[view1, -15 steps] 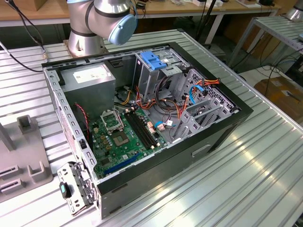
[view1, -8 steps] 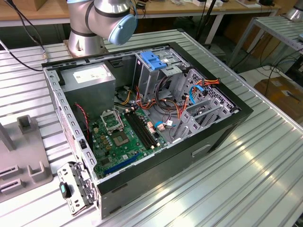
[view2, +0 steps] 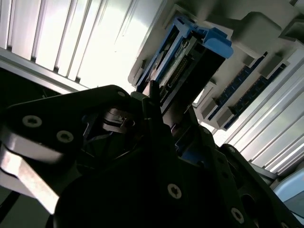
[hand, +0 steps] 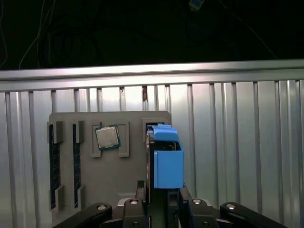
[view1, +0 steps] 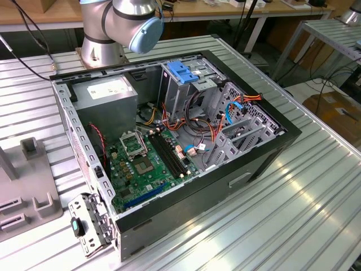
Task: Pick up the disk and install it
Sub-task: 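Pick up the disk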
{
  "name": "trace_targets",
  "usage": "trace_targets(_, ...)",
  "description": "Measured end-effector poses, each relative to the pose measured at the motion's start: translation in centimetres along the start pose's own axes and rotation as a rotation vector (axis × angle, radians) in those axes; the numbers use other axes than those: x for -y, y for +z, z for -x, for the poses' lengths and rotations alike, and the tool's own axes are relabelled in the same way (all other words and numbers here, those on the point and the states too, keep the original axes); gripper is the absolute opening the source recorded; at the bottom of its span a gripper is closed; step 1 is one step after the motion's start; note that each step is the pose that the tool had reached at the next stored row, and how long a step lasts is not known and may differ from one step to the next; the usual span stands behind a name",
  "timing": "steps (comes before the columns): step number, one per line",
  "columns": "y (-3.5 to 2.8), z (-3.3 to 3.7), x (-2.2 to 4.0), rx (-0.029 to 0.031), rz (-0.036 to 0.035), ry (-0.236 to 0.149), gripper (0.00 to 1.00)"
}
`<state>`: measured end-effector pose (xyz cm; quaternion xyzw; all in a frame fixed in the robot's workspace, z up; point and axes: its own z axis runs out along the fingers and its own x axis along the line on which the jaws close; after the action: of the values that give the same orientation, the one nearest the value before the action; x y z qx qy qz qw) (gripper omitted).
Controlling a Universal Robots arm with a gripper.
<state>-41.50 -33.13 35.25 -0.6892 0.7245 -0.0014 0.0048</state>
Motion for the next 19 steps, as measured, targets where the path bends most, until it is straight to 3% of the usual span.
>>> trace_targets(6, -0.13, 0.0, 0.0, -0.0002, 0.0005, 0.0, 0.35)
trace_targets(13, -1.69, 0.01, 0.02, -0.0001, 0.0001, 0.0, 0.35)
trace_targets(19, -1.8, 0.01, 0.02, 0.0, 0.0, 0.0, 0.35)
